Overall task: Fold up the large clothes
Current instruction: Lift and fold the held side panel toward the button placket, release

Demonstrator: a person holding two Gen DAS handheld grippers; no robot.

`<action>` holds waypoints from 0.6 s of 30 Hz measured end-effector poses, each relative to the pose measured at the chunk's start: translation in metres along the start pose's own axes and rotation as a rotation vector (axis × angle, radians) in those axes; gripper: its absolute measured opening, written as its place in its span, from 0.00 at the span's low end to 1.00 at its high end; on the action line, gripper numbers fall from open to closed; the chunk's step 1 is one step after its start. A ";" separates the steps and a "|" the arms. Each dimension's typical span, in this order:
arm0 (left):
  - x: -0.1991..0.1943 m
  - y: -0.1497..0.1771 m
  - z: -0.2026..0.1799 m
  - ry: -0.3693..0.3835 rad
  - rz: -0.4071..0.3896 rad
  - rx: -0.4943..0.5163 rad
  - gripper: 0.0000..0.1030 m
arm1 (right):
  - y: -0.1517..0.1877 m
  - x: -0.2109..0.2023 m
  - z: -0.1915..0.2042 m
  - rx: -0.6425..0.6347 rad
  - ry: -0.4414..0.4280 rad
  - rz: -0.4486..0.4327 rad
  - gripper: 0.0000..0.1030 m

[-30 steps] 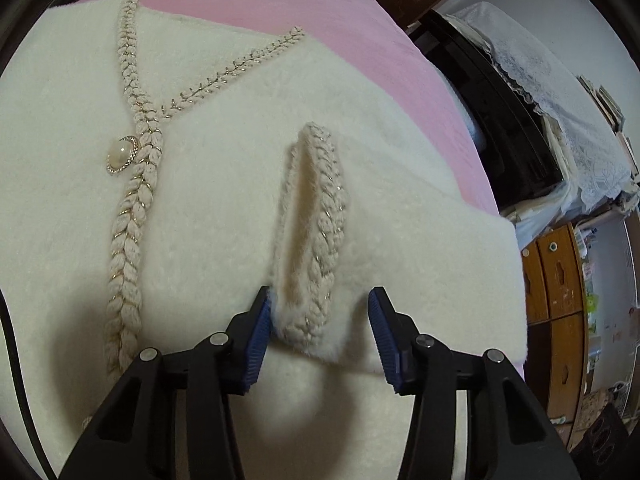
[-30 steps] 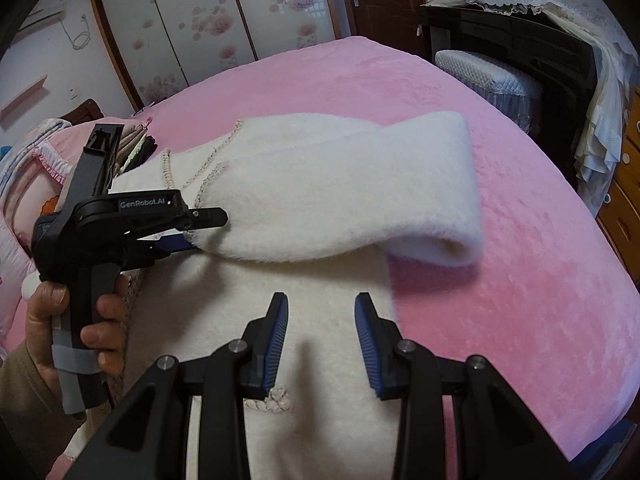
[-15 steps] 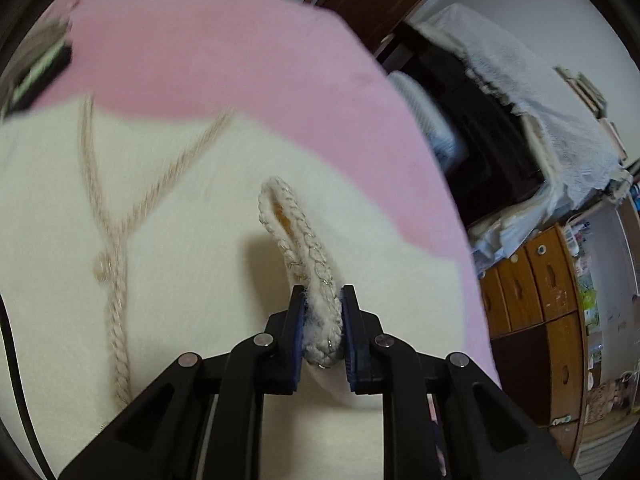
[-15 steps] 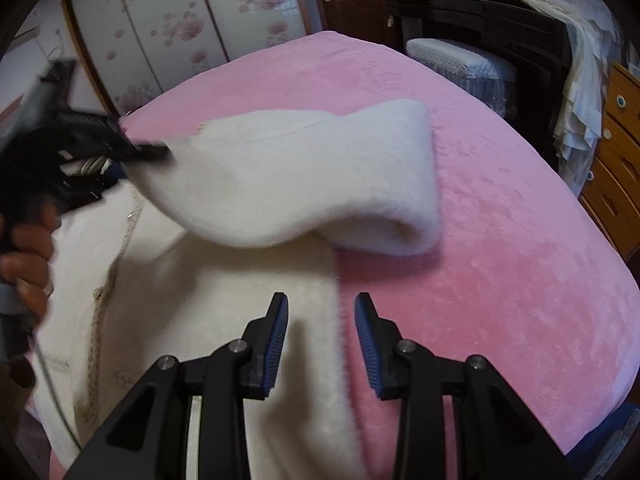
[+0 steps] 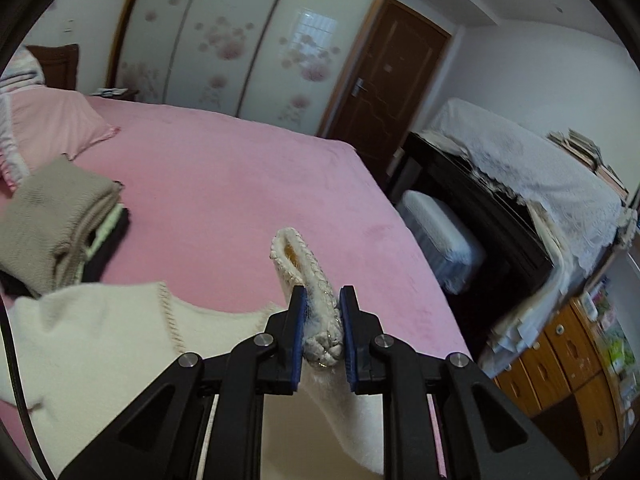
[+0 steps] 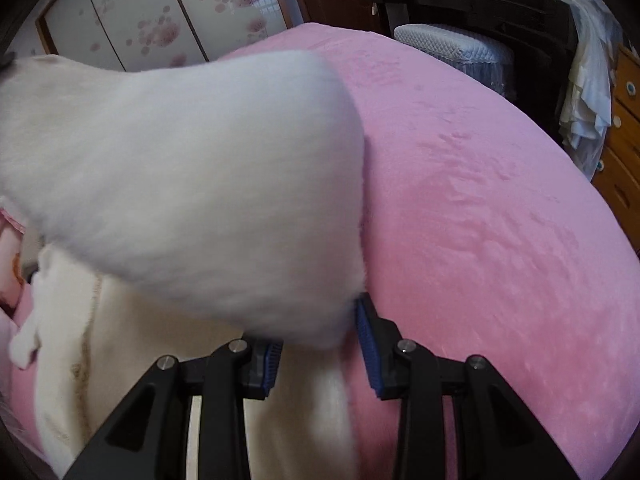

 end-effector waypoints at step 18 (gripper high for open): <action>0.057 0.201 0.218 -0.244 0.307 -0.126 0.15 | -0.006 0.007 0.014 -0.148 0.146 0.030 0.27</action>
Point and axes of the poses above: each gripper's, at about its wrist camera, not at the fingertips, and x roughly the way its jaws point, z to its left, y to its underside, the point moved 9 cm from there along x, roughly the way its jaws point, and after that the axes turned 1 degree about z, right-handed, at the moved point
